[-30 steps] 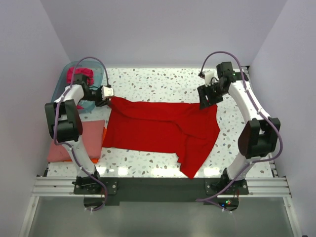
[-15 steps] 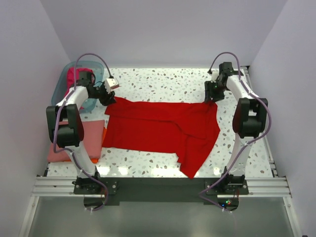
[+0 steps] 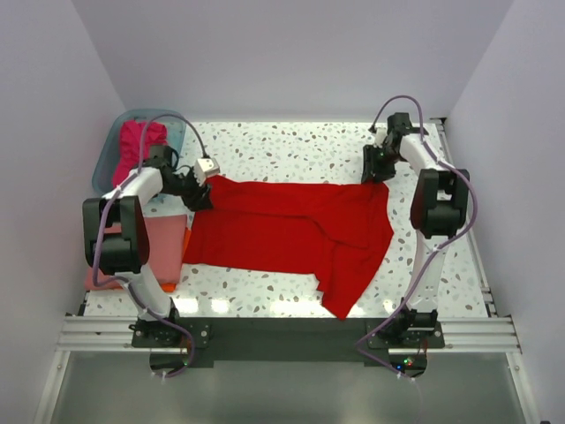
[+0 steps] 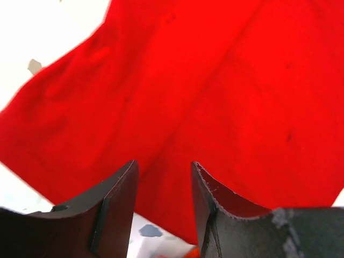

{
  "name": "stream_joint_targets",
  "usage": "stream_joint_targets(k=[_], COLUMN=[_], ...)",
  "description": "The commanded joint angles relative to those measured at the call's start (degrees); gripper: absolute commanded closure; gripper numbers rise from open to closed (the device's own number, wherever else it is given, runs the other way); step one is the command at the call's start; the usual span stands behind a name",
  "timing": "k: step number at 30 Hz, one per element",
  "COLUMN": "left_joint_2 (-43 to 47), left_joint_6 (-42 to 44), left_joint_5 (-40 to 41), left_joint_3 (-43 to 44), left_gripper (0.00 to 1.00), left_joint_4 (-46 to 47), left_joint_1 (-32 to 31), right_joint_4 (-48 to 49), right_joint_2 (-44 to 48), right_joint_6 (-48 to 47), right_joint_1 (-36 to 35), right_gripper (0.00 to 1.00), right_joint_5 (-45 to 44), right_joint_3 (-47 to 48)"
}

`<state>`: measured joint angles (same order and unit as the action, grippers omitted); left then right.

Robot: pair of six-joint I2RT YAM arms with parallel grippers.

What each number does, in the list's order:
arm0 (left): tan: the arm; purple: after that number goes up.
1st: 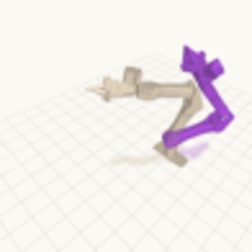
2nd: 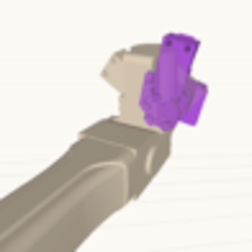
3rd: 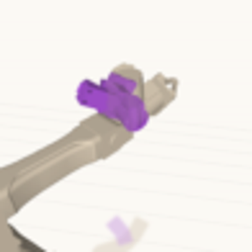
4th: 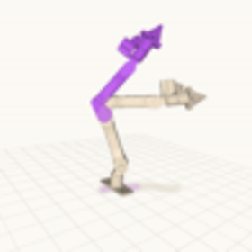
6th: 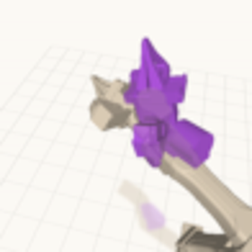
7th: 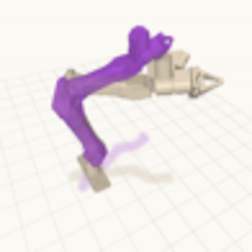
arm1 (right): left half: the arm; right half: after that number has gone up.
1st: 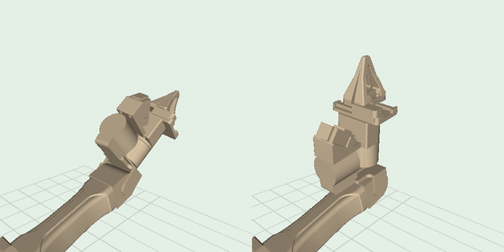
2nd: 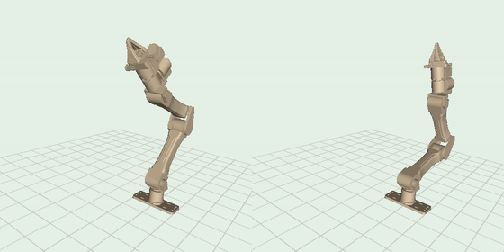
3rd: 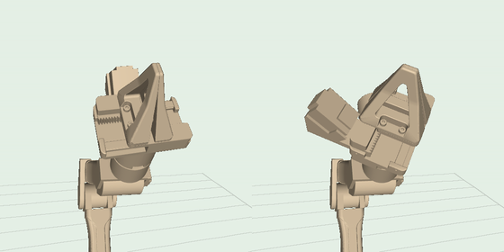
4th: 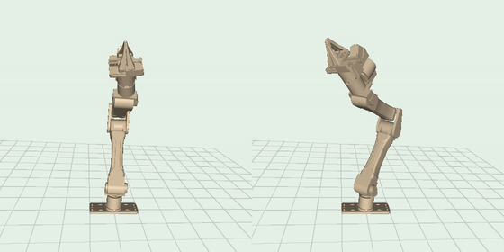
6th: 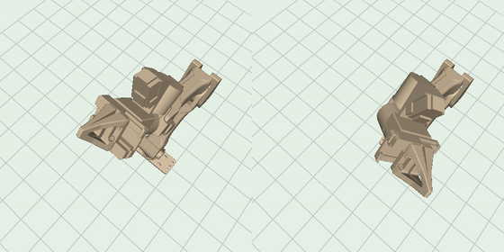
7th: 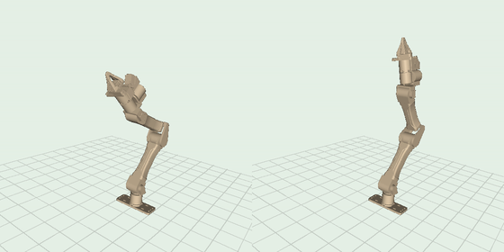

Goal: Fold and stack the t-shirts
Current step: Fold the tshirt

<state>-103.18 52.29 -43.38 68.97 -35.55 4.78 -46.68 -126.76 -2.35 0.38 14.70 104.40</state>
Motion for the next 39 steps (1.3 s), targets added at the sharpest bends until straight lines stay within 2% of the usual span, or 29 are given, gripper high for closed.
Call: stream_joint_targets(k=[1,4,7,10,11,12,20,27,29,32,34,35,37,39], left_joint_2=[4.12,4.56,3.78,2.46,2.19,1.93,-0.71,-2.21,-2.12,-0.81,0.87,1.13,1.75,1.4], left_joint_6=[1.58,1.06,-0.43,-2.19,-2.37,-2.28,-5.71,-9.83,-11.59,-15.89,-22.74,-24.85,-29.34,-31.97], left_joint_5=[1.45,2.85,4.61,6.98,7.6,8.56,10.42,10.94,8.24,2.61,-0.21,0.48,2.15,5.47], left_joint_3=[-2.69,-4.89,-5.95,-5.69,-5.69,-5.69,-6.3,-6.22,-5.69,-1.57,1.42,3.17,4.41,5.38], left_gripper=[0.52,0.52,0.52,0.53,0.53,0.53,0.57,0.59,0.59,0.57,0.54,0.54,0.54,0.53], left_joint_4=[-0.93,0.91,2.49,2.85,2.77,2.68,3.82,4.88,4.79,3.99,7.76,9.17,12.69,14.53], left_joint_1=[-2.04,-2.93,-3.54,-3.55,-3.63,-3.55,-3.63,-7.05,-6.97,-5.66,-4.78,-4.78,-4.78,-4.78], right_joint_4=[0.18,0.44,1.32,1.85,1.76,1.85,4.84,5.19,5.19,3.79,2.04,1.33,-0.95,-2.62], right_joint_2=[2.39,3.01,1.96,0.38,0.11,0.2,3.89,-1.73,-3.58,-4.55,-4.46,-3.85,-3.06,-1.65], right_joint_6=[1.73,1.47,1.82,1.91,1.91,1.91,2.97,1.56,1.04,-0.11,-0.55,-0.9,-1.43,-3.88], right_joint_1=[1.99,2.25,2.26,2.52,2.69,3.56,10.16,10.25,10.16,10.25,10.25,10.17,10.17,10.16], right_gripper=[0.53,0.55,0.62,0.79,0.93,1.0,1.0,1.0,1.0,0.84,0.77,0.67,0.54,0.53], right_joint_5=[1.38,2.61,6.64,8.24,8.24,8.41,9.83,7.98,7.1,7.36,9.81,10.61,11.58,11.58], right_joint_3=[-0.06,-1.39,-0.7,0.71,0.98,0.98,0.45,5.89,7.13,10.03,11.61,11.88,11.79,11.09])
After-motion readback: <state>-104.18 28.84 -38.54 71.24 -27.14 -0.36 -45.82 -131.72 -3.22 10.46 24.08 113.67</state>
